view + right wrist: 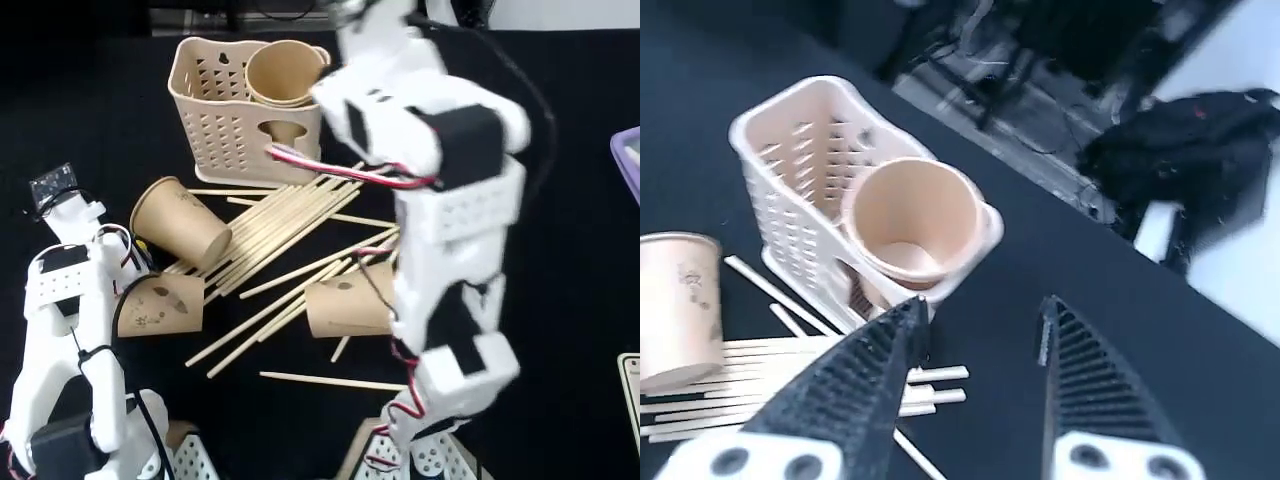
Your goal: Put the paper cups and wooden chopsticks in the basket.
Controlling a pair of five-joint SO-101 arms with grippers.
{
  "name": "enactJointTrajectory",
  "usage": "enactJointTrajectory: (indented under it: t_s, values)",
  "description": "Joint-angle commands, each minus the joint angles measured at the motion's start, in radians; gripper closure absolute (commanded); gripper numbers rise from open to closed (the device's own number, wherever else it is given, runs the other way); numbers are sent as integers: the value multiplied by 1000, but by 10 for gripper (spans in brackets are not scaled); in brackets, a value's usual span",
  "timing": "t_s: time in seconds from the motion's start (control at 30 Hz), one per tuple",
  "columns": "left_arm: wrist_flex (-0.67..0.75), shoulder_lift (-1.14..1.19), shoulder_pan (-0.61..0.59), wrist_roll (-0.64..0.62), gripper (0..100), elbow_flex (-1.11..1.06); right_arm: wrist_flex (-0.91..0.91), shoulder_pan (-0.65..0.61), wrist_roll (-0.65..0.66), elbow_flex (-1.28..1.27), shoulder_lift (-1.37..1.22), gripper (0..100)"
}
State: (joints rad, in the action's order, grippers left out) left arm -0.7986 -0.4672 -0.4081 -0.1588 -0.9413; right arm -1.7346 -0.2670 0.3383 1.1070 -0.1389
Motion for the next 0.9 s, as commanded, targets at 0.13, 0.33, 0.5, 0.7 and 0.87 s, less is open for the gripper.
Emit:
enactJointTrajectory:
  t_s: [0.13,0.33,0.5,0.7,0.87]
  values:
    - [14,-34,-5,-3,791,1,-32,78,-38,-581,400,821]
    - [15,-32,-5,-3,791,1,37,72,-37,-1202,757,819]
    - [15,-31,-5,-3,791,1,207,72,-37,-1612,905,818]
    - [15,-32,-5,-3,791,1,259,74,-37,-1785,851,818]
    - [15,-32,-5,-3,791,1,244,57,-37,-1768,766,818]
